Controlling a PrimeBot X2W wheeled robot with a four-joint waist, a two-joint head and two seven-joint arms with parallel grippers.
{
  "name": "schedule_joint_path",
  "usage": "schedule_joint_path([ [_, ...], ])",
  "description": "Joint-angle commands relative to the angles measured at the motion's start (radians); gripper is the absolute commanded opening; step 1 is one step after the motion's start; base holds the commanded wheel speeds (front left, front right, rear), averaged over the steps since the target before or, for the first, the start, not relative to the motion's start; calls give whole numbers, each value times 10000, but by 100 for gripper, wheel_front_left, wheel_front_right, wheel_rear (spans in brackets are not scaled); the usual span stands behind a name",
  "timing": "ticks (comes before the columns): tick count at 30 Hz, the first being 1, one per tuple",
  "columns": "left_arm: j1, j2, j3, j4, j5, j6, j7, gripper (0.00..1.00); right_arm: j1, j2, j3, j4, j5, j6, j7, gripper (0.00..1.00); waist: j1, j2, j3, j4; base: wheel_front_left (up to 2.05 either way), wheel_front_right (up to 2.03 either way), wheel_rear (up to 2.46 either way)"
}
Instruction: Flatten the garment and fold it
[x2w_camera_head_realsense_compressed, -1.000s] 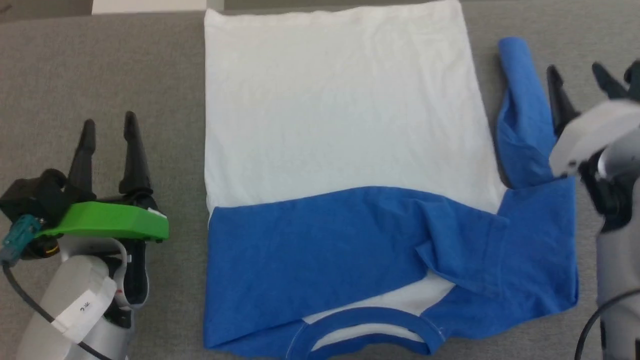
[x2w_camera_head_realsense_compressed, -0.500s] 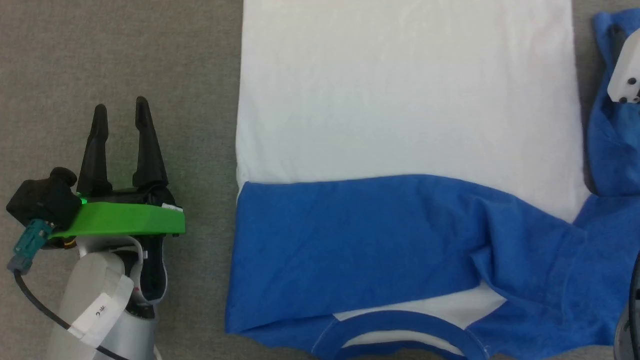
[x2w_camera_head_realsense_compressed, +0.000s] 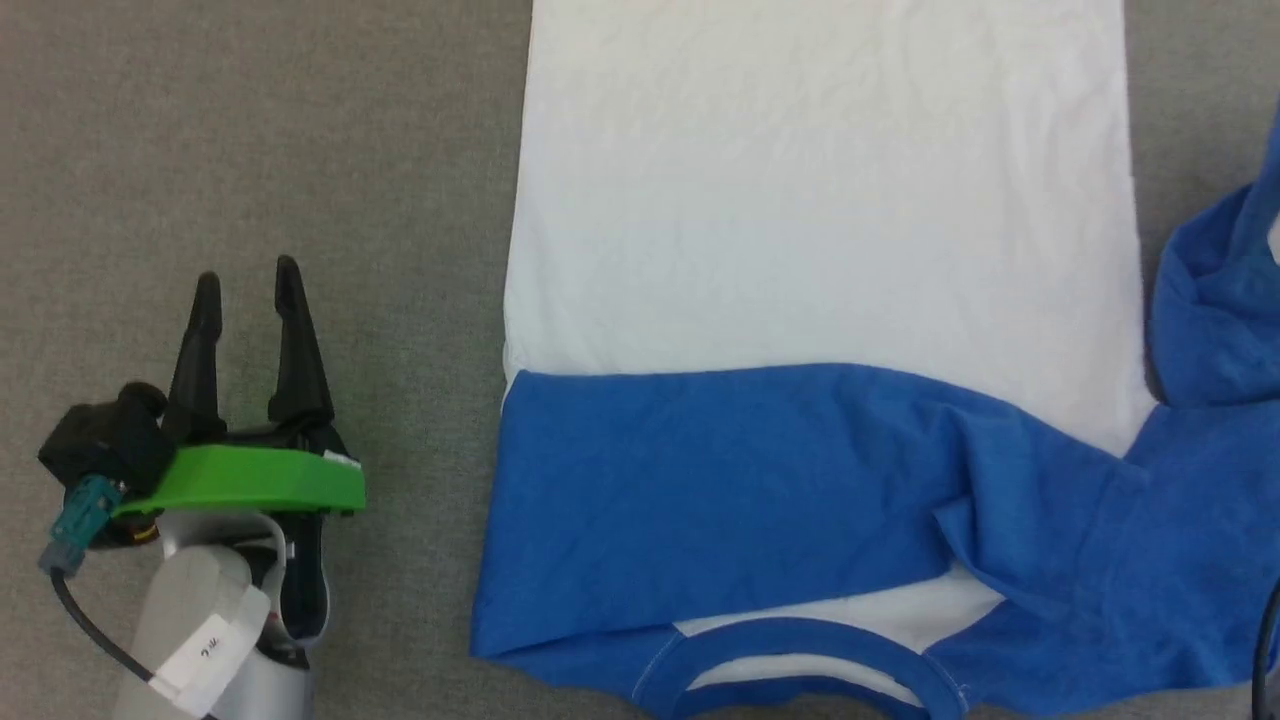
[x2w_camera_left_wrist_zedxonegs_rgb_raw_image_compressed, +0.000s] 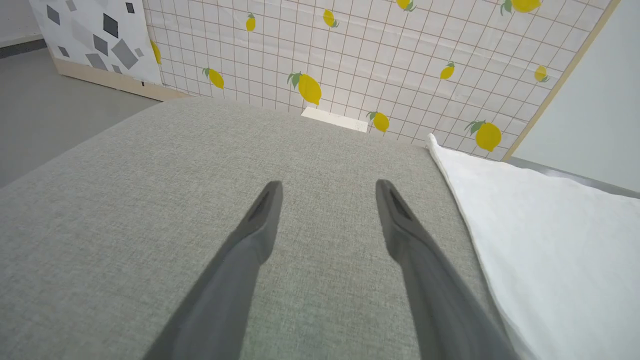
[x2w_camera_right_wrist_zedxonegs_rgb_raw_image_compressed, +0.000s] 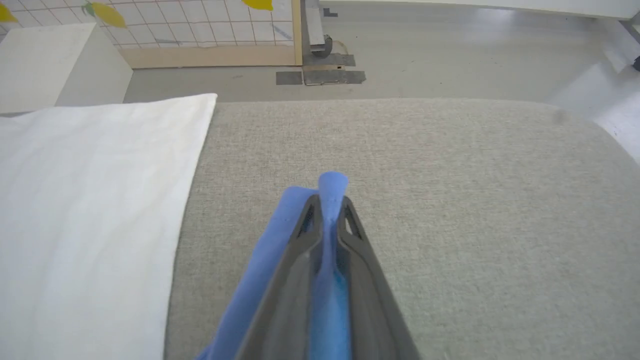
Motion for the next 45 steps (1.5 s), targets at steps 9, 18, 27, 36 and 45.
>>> schedule_joint_path([
  [9, 1049, -82, 78, 156, 129, -105, -40, 100, 3052, -546, -964, -3934, 373, -17, 599, 0, -1, 0, -2396, -972, 0, 0, 0],
  [18, 1570, -32, 103, 35, 92, -3, 4, 100, 4844, -408, -1534, -6636, 875, -17, 1537, 0, -1, 0, -2968, -1410, 0, 0, 0],
  [27, 1797, -5, -10, -69, 27, 2, 114, 100, 5821, -182, -160, -9160, 1510, -17, 2297, 0, -1, 0, -3193, -1472, 0, 0, 0],
  [36, 1703, 34, -156, -52, 72, 23, 136, 100, 5261, -158, 3828, -10237, 1145, -17, 2930, 0, -1, 0, -3202, -1173, 0, 0, 0],
  [45, 1344, -11, -299, 114, 79, -70, 74, 100, 3791, 310, 7886, -7853, 1143, -17, 2542, 0, -1, 0, -2750, -767, 0, 0, 0],
])
